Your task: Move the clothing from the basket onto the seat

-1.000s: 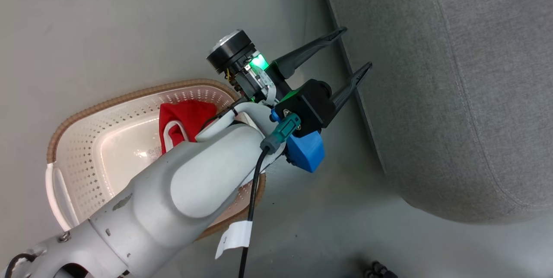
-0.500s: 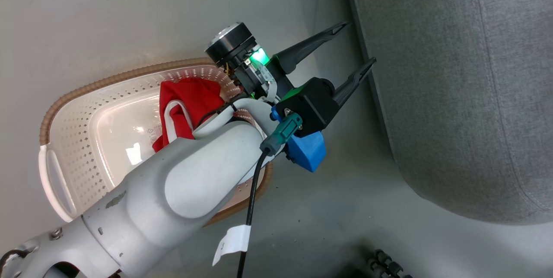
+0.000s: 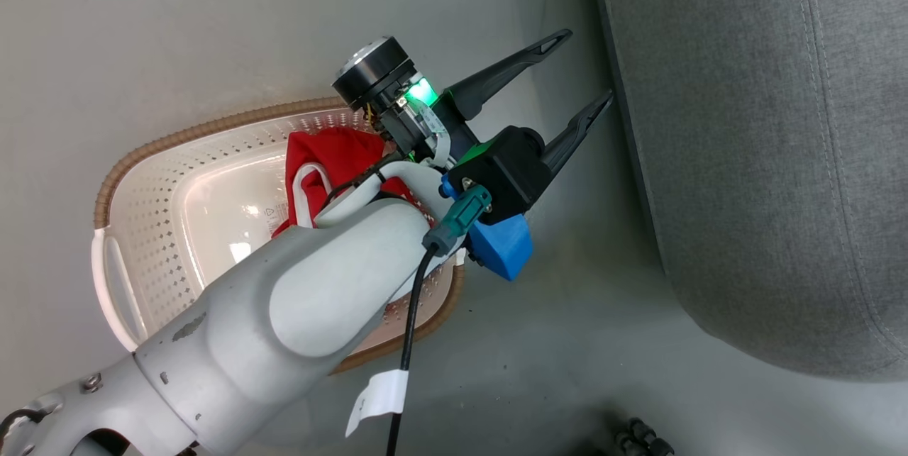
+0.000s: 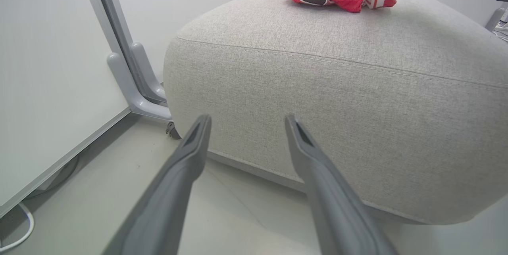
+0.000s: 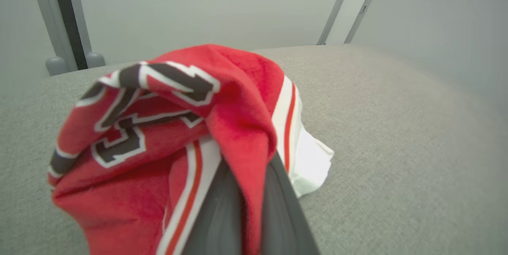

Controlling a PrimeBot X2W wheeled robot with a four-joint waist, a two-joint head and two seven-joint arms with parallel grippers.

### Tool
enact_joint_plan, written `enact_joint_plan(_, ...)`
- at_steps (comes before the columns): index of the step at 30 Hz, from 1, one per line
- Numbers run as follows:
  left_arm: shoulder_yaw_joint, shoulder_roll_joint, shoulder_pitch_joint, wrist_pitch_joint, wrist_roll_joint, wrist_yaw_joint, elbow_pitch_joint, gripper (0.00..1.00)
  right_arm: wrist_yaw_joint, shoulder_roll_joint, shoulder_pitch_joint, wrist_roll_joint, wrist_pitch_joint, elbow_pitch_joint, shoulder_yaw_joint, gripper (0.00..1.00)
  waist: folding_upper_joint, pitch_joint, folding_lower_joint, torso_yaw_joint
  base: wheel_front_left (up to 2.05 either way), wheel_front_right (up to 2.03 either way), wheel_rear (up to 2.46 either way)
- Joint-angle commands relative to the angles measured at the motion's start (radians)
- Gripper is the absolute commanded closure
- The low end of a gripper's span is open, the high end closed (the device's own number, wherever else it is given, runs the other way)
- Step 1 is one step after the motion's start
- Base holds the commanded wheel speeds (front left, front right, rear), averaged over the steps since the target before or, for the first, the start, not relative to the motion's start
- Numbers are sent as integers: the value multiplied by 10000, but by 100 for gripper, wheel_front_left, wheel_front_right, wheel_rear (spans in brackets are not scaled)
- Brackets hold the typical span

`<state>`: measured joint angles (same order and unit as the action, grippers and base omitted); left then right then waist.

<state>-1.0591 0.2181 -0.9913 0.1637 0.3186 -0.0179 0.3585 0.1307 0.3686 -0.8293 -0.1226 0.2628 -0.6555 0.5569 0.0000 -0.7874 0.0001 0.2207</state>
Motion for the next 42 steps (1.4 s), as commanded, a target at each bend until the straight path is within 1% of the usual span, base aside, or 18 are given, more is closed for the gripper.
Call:
enact_joint_plan(1, -27, -9, -91, 84, 67, 46, 52, 0, 1, -92, 212, -222, 31, -61, 24, 90, 0, 108, -1, -18, 0, 0, 0)
enact_joint_plan(2, -32, -40, -50, 146, 61, 56, 92, 0, 1, -70, 321, -232, 31, -59, -12, 51, 0, 197, -1, -39, 0, 0, 0)
enact_joint_plan(3, -32, -90, -7, 215, 88, 68, 132, 0, 1, -11, 432, -262, 32, 50, -27, 0, 0, 301, -1, -74, 0, 0, 0)
enact_joint_plan(7, 11, -311, 235, 555, 246, 101, 386, 0, 1, -36, 1211, -327, 32, 627, -9, 0, 0, 919, -1, -196, 0, 0, 0)
enact_joint_plan(11, 175, -527, 495, 831, 474, 174, 682, 0, 1, -106, 2210, -426, 32, 1371, -246, 0, 0, 1691, -1, -352, 0, 0, 0)
enact_joint_plan(17, 941, -513, 1107, 1012, 890, 448, 974, 0, 1, -317, 3465, -501, 34, 2512, -898, 0, 0, 2863, -1, -631, 0, 0, 0)
enact_joint_plan(25, 2752, -256, 2456, 1026, 869, 882, 208, 0, 1, -1004, 4476, -303, 32, 4047, -2161, 0, 0, 4099, -1, -1076, 0, 0, 0)
enact_joint_plan(26, 3004, -232, 2651, 1027, 831, 929, 107, 0, 1, -1048, 4526, -319, 31, 4146, -2353, 0, 0, 4223, -1, -1137, 0, 0, 0)
enact_joint_plan(27, 3004, -232, 2651, 1027, 831, 929, 107, 0, 1, -1048, 4526, -319, 31, 4146, -2353, 0, 0, 4223, -1, -1137, 0, 0, 0)
enact_joint_plan(31, 4008, -211, 3369, 1026, 605, 1034, -240, 0, 1, -1209, 4684, -338, 32, 4528, -3123, 0, 0, 4617, -1, -1421, 0, 0, 0)
enact_joint_plan(35, 4999, -306, 4008, 1029, 319, 1061, -527, 0, 1, -1338, 4707, -345, 32, 4816, -3773, 0, 0, 4947, -1, -1744, 0, 0, 0)
enact_joint_plan(39, 5941, -436, 4608, 1029, -51, 978, -783, 0, 1, -1497, 4795, -342, 32, 5022, -4440, 0, 0, 5233, -1, -2079, 0, 0, 0)
enact_joint_plan(40, 6387, -494, 4915, 1028, -228, 963, -902, 0, 1, -1576, 4861, -369, 32, 5045, -4753, 0, 0, 5379, -1, -2223, 0, 0, 0)
enact_joint_plan(42, 6803, -555, 5199, 1028, -419, 893, -1006, 0, 1, -1637, 4890, -379, 32, 5024, -5013, 0, 0, 5516, -1, -2355, 0, 0, 0)
